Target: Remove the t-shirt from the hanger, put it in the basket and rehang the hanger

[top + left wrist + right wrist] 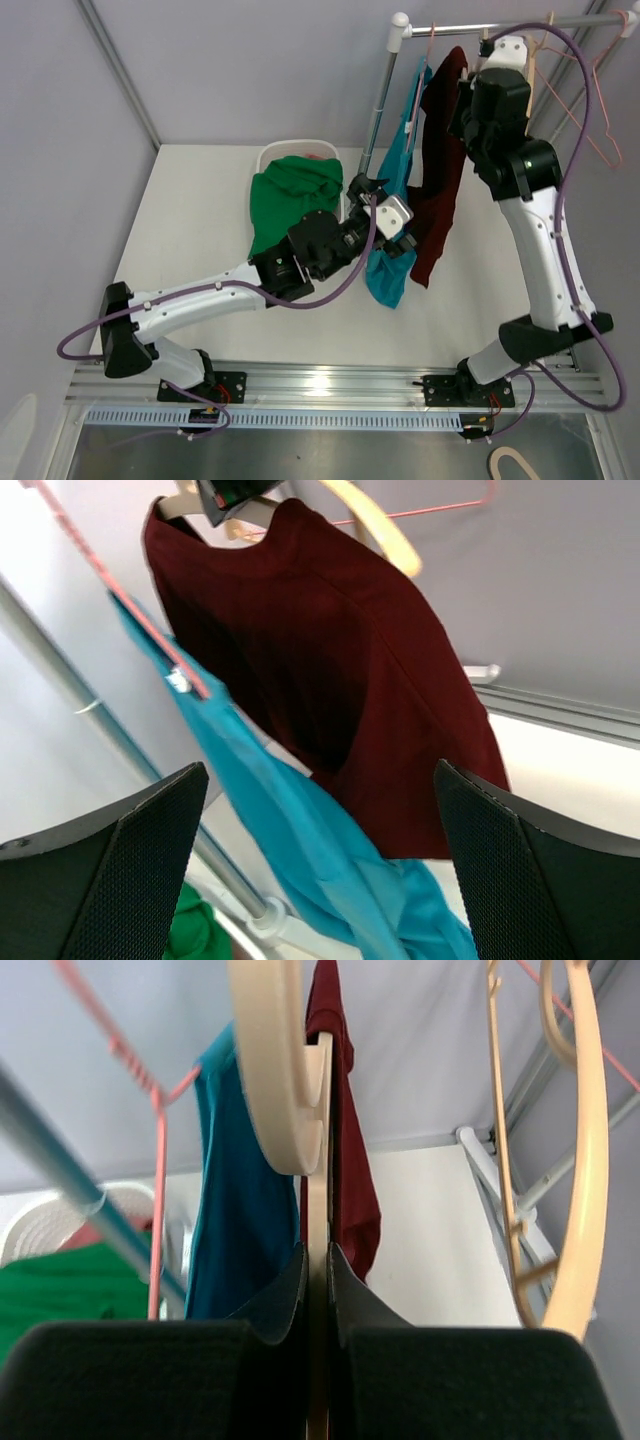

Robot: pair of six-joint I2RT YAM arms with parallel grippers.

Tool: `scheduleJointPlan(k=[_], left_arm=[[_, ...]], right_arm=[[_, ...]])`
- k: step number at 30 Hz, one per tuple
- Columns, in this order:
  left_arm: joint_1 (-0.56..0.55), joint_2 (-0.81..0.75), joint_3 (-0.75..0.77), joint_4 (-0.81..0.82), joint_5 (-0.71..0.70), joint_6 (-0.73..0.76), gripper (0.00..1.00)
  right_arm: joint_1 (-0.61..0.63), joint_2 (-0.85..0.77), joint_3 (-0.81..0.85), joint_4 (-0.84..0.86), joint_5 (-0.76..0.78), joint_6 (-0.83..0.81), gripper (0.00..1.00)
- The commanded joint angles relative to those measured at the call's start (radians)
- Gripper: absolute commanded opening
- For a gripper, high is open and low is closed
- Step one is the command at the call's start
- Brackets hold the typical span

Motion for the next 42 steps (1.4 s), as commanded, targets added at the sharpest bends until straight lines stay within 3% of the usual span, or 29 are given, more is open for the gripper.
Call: scheduleJointPlan(k=[1, 5, 10, 14, 19, 22, 30, 35, 42], left_arm=[[-0.032, -0.050, -0.031, 0.052, -0.051, 0.015, 1.00], [-0.095, -0.114, -0.097, 0.069, -0.070, -0.008, 1.00], [-0.254, -0.171, -0.204, 0.087, -0.198, 0.043, 1.00], [-0.348, -0.255, -0.312, 0.107, -0.244, -0.001, 1.00], [-0.463, -0.311, -0.465, 0.228, -0.357, -0.029, 0.99], [-0.538, -0.299, -0.510, 0.307, -0.434, 0.008, 1.00], [-0.566, -0.211, -0.524, 0.438, -0.456, 0.017, 0.99], [-0.538, -0.020, -0.430, 0.560, -0.486, 0.096, 0.99], [-0.474, 0.048, -0.357, 0.509, -0.388, 0.003, 1.00]], right_arm=[[0.037, -0.164, -0.109, 0.086, 0.062, 0.027, 0.00], [0.068, -0.266, -0.223, 0.068, 0.099, 0.068, 0.00], [0.078, -0.375, -0.413, 0.058, 0.145, 0.163, 0.00], [0.078, -0.447, -0.511, 0.059, 0.195, 0.249, 0.00], [0.094, -0.469, -0.487, -0.070, 0.209, 0.441, 0.00], [0.193, -0.509, -0.539, -0.087, 0.301, 0.528, 0.00], [0.285, -0.533, -0.579, -0.152, 0.379, 0.633, 0.00], [0.298, -0.535, -0.599, -0.109, 0.358, 0.626, 0.00], [0.313, -0.535, -0.590, -0.087, 0.361, 0.610, 0.00]])
